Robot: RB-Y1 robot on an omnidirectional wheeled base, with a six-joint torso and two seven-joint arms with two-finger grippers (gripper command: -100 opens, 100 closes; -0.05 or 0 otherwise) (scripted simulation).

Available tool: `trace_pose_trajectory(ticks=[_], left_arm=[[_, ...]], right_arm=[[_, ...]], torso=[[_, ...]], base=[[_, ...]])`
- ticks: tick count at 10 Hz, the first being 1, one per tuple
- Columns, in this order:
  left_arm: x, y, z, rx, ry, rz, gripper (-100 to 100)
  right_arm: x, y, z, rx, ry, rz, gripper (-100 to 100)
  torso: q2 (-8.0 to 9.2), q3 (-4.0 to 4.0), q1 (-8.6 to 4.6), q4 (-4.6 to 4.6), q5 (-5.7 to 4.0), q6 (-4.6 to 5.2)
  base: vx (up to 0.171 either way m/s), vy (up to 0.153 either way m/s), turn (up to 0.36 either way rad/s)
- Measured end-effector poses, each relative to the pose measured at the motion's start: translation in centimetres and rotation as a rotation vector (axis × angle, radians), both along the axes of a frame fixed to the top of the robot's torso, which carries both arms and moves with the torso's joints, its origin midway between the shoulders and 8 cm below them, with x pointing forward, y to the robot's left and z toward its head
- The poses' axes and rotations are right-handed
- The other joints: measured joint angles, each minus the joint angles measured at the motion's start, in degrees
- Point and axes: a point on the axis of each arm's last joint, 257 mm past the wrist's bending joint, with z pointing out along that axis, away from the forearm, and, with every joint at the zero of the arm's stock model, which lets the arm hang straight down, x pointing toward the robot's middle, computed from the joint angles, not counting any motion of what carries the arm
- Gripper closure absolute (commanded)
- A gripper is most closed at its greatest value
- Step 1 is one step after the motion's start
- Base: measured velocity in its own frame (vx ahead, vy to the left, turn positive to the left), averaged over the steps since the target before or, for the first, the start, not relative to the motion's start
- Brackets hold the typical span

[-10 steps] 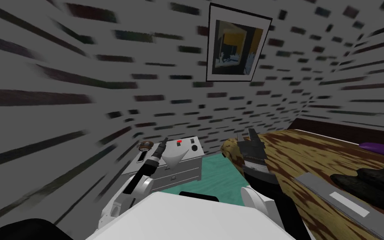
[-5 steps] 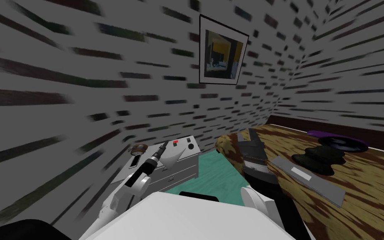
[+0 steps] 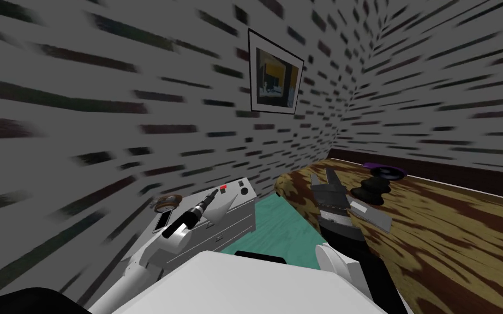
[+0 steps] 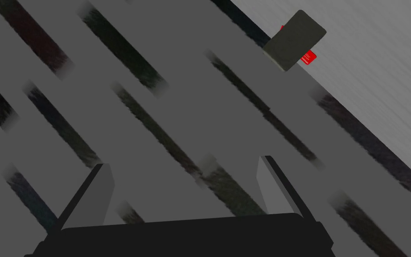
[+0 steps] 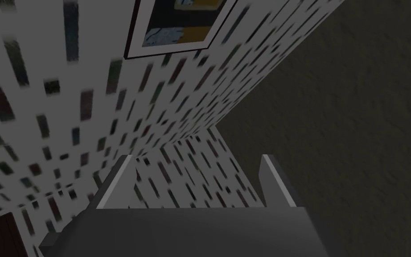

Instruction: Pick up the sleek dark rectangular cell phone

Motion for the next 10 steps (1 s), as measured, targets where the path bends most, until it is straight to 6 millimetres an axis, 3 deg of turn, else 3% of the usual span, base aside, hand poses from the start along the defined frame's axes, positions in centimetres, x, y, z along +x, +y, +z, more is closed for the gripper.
trace_pose_trajectory(ticks=[7, 10], left_arm=[[-2.0, 8.1, -7.0, 0.113, 0.3, 0.048, -100], [-2.9, 10.2, -9.7, 0.128, 0.386, 0.073, -100]], right_arm=[[0.0, 0.0, 0.0, 0.0, 0.0, 0.0, 0], [0.0, 0.0, 0.0, 0.0, 0.0, 0.0, 0]], torso=[[-0.23, -0.13, -0.09, -0.05, -0.02, -0.04], [-0.21, -0.12, -0.05, -0.04, -0.01, -0.04]], base=[[0.008, -0.025, -0.228], [0.034, -0.026, -0.214]])
